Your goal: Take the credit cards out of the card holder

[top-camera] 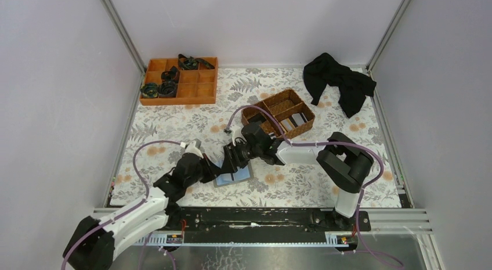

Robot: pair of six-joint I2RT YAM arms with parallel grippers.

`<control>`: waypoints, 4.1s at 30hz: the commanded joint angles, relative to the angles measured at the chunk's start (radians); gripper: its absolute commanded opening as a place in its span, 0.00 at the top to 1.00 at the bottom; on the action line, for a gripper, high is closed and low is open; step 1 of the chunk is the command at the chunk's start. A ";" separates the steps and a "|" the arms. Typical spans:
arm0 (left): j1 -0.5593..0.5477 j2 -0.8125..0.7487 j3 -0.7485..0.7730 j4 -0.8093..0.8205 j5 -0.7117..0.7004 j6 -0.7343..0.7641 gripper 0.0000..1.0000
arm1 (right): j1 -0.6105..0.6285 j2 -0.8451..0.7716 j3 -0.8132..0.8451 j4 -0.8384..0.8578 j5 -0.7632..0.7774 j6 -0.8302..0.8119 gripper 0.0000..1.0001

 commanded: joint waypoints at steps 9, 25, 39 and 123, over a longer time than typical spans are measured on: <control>-0.003 -0.206 0.051 -0.287 -0.203 0.001 1.00 | 0.005 -0.015 -0.016 0.061 0.055 0.009 0.43; -0.003 0.033 -0.021 0.019 0.028 0.015 1.00 | -0.070 -0.043 -0.123 0.142 0.019 0.070 0.44; -0.001 -0.027 0.023 -0.129 0.005 0.035 1.00 | -0.069 0.022 -0.095 0.147 -0.012 0.067 0.44; -0.003 0.407 0.237 0.194 0.025 0.139 0.26 | -0.482 -0.347 0.242 -0.553 0.446 -0.386 1.00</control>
